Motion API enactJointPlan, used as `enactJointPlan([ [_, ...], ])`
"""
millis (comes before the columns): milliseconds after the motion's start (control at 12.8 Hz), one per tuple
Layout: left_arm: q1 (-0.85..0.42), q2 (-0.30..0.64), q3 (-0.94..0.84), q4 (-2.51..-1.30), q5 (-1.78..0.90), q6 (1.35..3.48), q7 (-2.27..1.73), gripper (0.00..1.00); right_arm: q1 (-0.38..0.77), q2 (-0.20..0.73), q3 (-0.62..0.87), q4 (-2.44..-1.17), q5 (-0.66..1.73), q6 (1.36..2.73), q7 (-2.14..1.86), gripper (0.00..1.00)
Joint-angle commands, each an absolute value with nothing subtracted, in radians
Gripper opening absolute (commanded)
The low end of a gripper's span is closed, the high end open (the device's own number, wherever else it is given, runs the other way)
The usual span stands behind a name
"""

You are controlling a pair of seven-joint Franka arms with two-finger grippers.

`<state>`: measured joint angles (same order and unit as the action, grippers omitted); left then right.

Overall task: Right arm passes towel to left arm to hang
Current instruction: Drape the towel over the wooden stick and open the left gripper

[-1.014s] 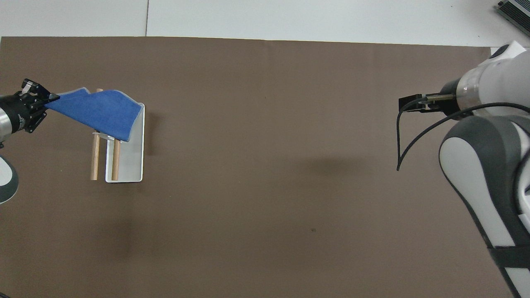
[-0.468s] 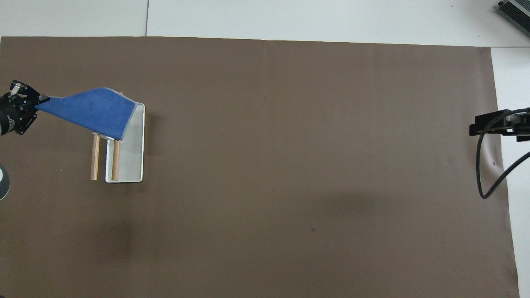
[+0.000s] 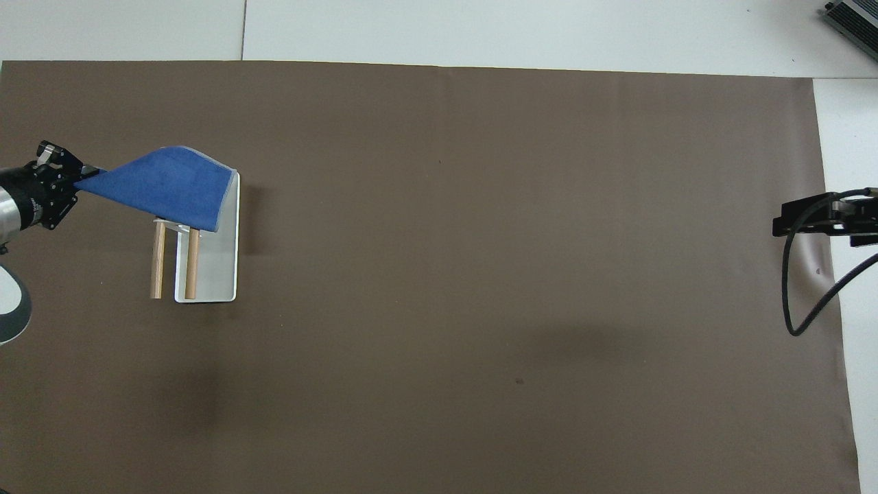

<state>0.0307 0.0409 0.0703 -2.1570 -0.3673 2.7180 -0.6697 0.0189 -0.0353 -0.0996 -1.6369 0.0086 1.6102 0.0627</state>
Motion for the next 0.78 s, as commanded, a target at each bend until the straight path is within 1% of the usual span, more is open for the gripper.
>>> enactJointPlan([
  [0, 0.021, -0.031, 0.074, -2.265, -0.38, 2.727, -0.652, 0.0, 0.017, -0.067, -0.092, -1.683, -0.009, 1.618, 0.078, 1.0],
  [468, 0.02, -0.08, 0.06, -2.367, -0.38, 2.714, -0.65, 0.0, 0.029, -0.077, -0.084, -1.693, -0.021, 1.609, 0.078, 1.0],
  [546, 0.02, -0.08, 0.046, -2.367, -0.38, 2.708, -0.652, 0.05, 0.049, -0.086, -0.08, -1.707, -0.059, 1.611, 0.08, 1.0],
  [624, 0.02, -0.08, 0.041, -2.37, -0.379, 2.703, -0.652, 0.22, 0.07, -0.087, -0.08, -1.713, -0.072, 1.615, 0.084, 1.0],
  [702, 0.02, -0.08, 0.038, -2.372, -0.379, 2.686, -0.652, 0.42, 0.071, -0.084, -0.08, -1.706, -0.069, 1.617, 0.084, 1.0],
])
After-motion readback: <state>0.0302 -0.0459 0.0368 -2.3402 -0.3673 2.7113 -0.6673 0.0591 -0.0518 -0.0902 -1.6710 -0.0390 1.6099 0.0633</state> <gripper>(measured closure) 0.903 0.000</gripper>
